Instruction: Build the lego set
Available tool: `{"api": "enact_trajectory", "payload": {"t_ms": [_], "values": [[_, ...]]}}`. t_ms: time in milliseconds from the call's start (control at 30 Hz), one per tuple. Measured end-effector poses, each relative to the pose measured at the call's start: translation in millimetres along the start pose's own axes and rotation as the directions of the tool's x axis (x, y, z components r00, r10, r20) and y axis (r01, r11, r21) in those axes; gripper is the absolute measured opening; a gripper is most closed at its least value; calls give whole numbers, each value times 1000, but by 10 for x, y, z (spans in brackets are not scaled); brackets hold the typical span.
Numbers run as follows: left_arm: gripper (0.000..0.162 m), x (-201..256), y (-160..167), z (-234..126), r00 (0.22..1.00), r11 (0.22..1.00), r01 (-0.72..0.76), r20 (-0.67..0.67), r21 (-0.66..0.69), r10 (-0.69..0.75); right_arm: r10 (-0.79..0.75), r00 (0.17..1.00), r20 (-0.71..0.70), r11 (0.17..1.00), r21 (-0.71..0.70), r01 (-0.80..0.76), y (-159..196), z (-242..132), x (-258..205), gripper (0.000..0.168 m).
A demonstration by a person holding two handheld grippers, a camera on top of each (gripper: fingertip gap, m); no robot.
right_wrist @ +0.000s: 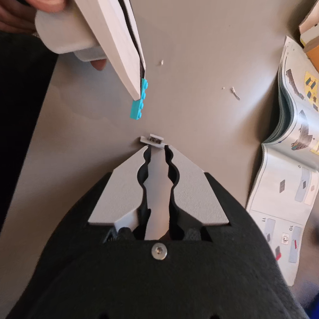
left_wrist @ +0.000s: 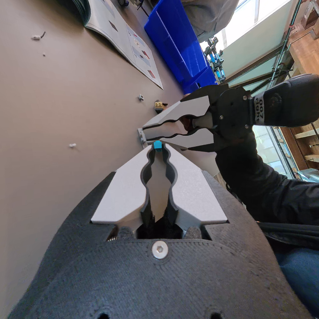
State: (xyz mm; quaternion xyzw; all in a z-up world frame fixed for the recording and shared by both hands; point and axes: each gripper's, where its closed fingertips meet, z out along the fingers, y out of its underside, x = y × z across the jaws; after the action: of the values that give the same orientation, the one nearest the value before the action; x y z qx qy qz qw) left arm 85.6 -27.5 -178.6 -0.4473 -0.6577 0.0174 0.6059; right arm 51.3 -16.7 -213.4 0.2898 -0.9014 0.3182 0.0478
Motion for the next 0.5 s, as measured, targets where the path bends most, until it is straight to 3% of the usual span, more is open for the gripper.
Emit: {"api": "enact_trajectory", "payload": {"t_ms": [233,500], "values": [[8,-52,-15,-36,999,1000,20,29,8,-20,217,975,-41,976,-1,-217,-81,32,-111,13],[8,-110,-15,-64,997,998,51,58,21,-52,508,857,-87,861,76,-502,-157,67,-208,15]]}}
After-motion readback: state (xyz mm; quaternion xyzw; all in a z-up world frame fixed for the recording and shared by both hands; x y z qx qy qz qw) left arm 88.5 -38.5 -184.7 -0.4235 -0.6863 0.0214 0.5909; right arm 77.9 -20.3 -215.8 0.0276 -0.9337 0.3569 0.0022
